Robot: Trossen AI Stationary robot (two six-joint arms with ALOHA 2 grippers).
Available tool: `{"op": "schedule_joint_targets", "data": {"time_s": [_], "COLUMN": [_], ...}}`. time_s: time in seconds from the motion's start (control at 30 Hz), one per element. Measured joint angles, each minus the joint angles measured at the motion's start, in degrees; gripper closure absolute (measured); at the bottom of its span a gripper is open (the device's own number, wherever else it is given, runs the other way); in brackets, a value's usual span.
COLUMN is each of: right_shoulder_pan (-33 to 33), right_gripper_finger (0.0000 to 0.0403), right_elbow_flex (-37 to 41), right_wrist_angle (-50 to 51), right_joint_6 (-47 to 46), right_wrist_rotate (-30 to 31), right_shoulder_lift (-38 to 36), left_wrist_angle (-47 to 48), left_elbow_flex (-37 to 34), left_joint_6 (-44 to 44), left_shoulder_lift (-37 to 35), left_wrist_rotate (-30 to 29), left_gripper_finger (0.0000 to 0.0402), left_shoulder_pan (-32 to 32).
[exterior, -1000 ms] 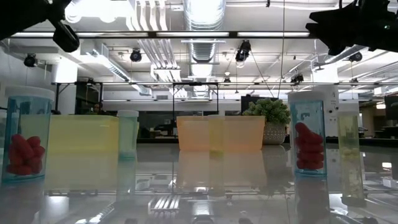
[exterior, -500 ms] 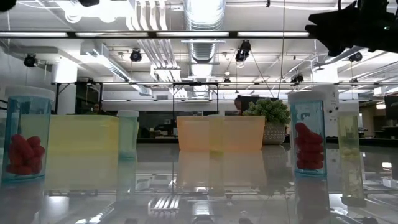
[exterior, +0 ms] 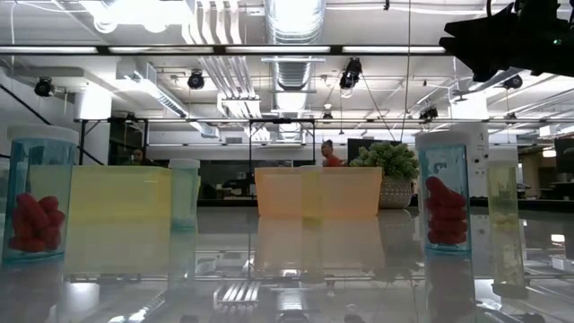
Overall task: Pick and place medicine bottles into bin by pill shape (circle, oval)
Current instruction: Put the left blue capsule bottle into the yellow bin
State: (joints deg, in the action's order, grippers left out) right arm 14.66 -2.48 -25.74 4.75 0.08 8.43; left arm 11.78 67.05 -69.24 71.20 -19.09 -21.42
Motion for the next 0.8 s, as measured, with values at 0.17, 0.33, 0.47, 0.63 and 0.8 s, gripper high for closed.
{"op": "schedule_joint_targets", "data": {"time_s": [0.17,0.33,0.47,0.63,0.8], "right_shoulder_pan": [0.00,0.01,0.00,0.02,0.01], "right_gripper_finger": [0.0188,0.0188,0.0188,0.0188,0.0188], "right_elbow_flex": [0.00,0.00,0.00,0.00,0.00], "right_wrist_angle": [0.00,-0.01,-0.04,-0.07,-0.09], "right_joint_6": [-0.02,-0.20,-0.15,-0.07,0.42], "right_wrist_rotate": [0.00,0.02,0.01,0.00,0.03], "right_shoulder_lift": [0.00,-0.02,-0.02,-0.02,-0.02], "left_wrist_angle": [7.61,18.22,26.66,37.01,51.89], "left_elbow_flex": [10.11,18.64,24.09,26.16,26.88], "left_joint_6": [-4.55,-8.31,4.25,19.06,20.63], "left_shoulder_lift": [9.34,17.51,22.70,27.09,29.92], "left_wrist_rotate": [0.43,6.89,20.74,22.63,19.10], "left_gripper_finger": [0.0402,0.0402,0.0402,0.0402,0.0402], "left_shoulder_pan": [-4.09,-7.38,-9.75,-12.32,-12.75]}}
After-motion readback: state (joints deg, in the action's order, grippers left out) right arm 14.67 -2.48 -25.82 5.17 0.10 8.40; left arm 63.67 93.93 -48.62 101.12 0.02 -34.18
